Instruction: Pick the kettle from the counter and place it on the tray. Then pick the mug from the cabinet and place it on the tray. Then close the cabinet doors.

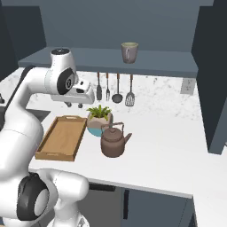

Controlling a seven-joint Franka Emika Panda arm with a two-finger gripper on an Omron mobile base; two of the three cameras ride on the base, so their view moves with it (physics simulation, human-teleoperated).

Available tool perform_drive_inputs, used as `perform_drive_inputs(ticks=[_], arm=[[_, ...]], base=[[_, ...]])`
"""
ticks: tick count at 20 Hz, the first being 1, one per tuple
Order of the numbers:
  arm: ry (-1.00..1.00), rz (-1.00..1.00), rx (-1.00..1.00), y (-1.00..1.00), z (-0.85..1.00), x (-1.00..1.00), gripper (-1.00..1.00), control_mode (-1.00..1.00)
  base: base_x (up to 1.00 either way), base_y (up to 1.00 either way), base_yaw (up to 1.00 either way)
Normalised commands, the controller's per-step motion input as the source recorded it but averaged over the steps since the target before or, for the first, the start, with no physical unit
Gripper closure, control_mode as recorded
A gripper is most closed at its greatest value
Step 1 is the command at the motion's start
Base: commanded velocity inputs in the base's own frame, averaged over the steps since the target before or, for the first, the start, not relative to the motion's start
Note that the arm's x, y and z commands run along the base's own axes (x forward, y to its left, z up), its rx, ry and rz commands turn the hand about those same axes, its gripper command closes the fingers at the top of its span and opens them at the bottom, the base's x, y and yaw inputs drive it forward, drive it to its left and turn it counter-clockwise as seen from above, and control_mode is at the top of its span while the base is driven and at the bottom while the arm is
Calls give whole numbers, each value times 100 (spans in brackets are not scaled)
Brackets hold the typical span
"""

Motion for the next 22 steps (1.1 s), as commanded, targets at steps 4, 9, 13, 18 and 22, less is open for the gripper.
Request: perform_drive_inputs(ticks=[4, 9, 13, 18, 22], arm=[[2, 0, 0, -9, -11, -14, -100, -100], [-6, -11, 0, -37, -28, -53, -100, -100], [-14, -32, 0, -60, -36, -40, -100, -100], [-2, -43, 0, -56, -30, 0, -100, -100], [0, -39, 2, -32, -23, 45, -100, -100]], base=[[0, 0, 0], [0, 0, 0], [0, 0, 0], [0, 0, 0], [0, 0, 0]])
